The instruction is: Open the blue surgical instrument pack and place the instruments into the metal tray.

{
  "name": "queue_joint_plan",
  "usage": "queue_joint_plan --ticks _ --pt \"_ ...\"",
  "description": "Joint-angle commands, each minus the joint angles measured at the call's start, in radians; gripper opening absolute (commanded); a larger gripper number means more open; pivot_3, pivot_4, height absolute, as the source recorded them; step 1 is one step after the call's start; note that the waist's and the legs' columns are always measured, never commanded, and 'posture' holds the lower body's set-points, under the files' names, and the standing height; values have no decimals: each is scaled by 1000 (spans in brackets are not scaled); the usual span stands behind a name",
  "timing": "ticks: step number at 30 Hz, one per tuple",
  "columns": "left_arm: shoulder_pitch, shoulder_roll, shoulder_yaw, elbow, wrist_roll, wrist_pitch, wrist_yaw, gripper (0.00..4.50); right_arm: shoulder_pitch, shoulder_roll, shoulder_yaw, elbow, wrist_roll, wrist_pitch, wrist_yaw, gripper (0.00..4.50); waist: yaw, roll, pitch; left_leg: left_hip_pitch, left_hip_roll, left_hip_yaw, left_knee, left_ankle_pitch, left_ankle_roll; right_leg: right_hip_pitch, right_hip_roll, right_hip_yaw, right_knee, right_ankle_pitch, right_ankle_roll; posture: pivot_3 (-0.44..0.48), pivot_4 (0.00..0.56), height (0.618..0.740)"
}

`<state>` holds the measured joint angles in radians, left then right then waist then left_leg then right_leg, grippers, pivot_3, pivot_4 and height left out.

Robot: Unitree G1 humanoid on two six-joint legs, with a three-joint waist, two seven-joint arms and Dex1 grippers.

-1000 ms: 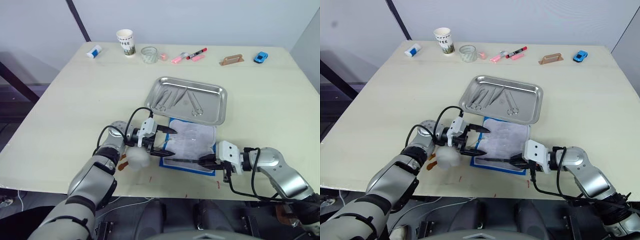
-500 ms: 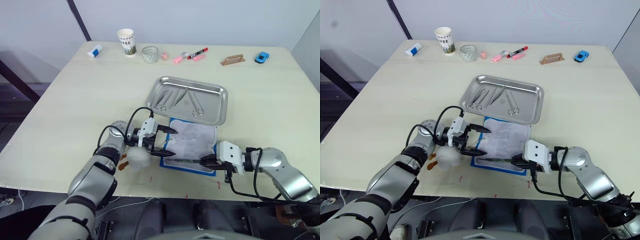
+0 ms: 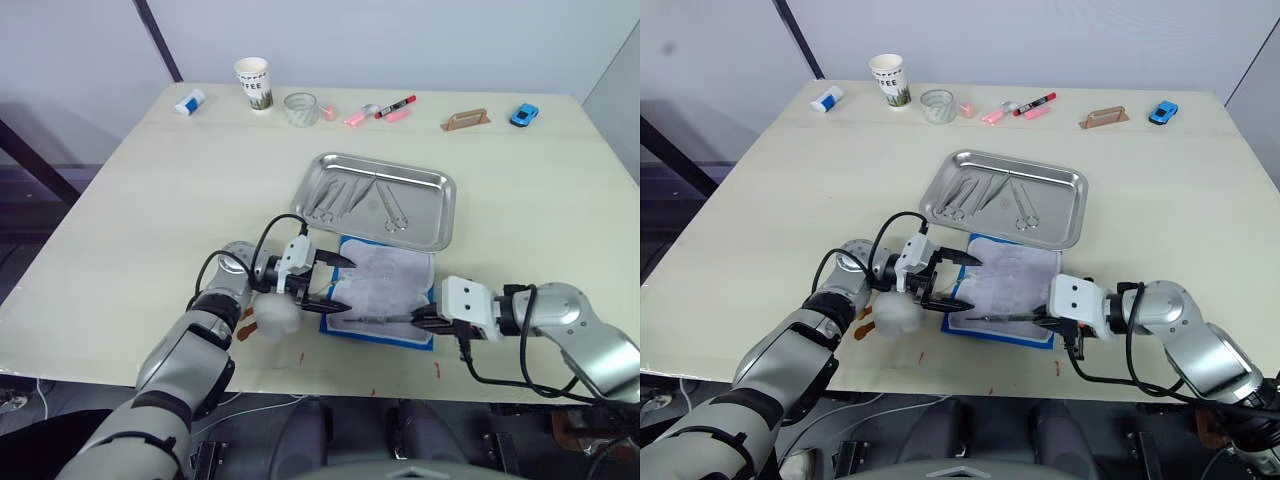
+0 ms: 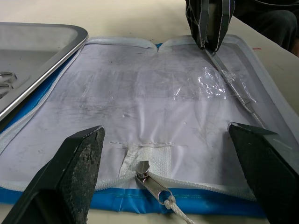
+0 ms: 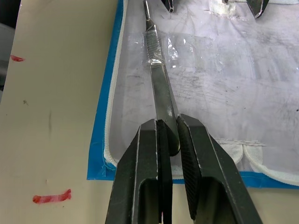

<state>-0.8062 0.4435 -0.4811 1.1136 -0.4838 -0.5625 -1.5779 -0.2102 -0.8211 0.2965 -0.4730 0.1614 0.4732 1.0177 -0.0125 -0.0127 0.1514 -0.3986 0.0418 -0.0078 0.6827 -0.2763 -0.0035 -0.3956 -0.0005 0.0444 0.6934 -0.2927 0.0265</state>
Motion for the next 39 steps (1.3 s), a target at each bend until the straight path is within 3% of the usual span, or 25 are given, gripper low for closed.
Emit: queue_joint_plan --ticks 1,14,39 --pt "34 -9 -31 31 38 -2 -37 4500 -21 -17 -39 -42 11 0 5 56 0 0 0 0 0 0 0 0 0 0 0 0 0 0 0 0 150 725" --pt "41 -7 -37 27 37 -5 -37 4500 10 -76 -107 12 30 -67 36 56 0 0 0 0 0 0 0 0 0 0 0 0 0 0 0 0 150 725" --pt "55 -32 -24 -12 -5 36 -37 4500 34 -36 -85 41 0 -119 37 56 1 0 0 0 0 0 0 0 0 0 0 0 0 0 0 0 150 725"
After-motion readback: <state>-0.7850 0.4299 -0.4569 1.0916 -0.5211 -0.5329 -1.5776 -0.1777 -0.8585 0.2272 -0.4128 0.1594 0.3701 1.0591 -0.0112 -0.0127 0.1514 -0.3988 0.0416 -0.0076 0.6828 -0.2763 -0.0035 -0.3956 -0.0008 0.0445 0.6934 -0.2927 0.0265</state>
